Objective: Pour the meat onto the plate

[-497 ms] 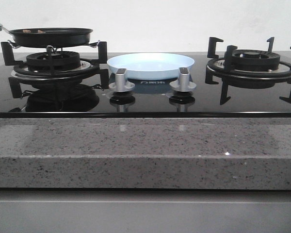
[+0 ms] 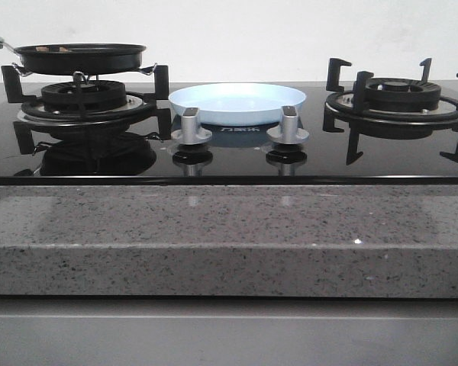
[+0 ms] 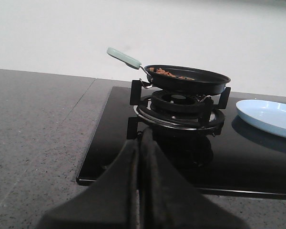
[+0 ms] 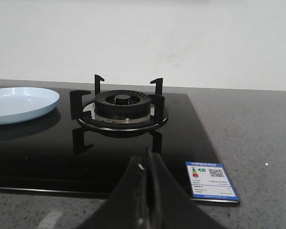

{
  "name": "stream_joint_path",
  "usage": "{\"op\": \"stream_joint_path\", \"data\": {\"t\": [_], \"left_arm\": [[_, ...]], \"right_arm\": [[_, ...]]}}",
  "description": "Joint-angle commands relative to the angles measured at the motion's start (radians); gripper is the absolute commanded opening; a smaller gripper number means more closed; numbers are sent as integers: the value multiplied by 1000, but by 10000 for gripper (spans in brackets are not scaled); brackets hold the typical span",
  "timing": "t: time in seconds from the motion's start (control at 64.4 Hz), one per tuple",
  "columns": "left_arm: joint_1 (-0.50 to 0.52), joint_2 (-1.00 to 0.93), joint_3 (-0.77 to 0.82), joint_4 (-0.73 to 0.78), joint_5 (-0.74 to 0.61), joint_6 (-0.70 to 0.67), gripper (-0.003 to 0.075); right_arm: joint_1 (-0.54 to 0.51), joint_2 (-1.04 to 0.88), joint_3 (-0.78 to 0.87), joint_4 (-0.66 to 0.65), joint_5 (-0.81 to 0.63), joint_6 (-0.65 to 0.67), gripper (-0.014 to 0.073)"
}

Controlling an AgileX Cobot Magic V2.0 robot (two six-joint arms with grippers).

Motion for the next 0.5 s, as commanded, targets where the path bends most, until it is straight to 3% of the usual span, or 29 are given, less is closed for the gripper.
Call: {"op": "stream_joint_path", "data": {"t": [0.0,0.481], "left_arm": [[1,-16,5,-3,-86,-9,-20],[1,-16,-2,-3,-139,-9,-20]], "right_arm": [[-2,-17,-5,-9,-85,0,-120],[-2,-17,-7,-9,-123,0,-120]]}}
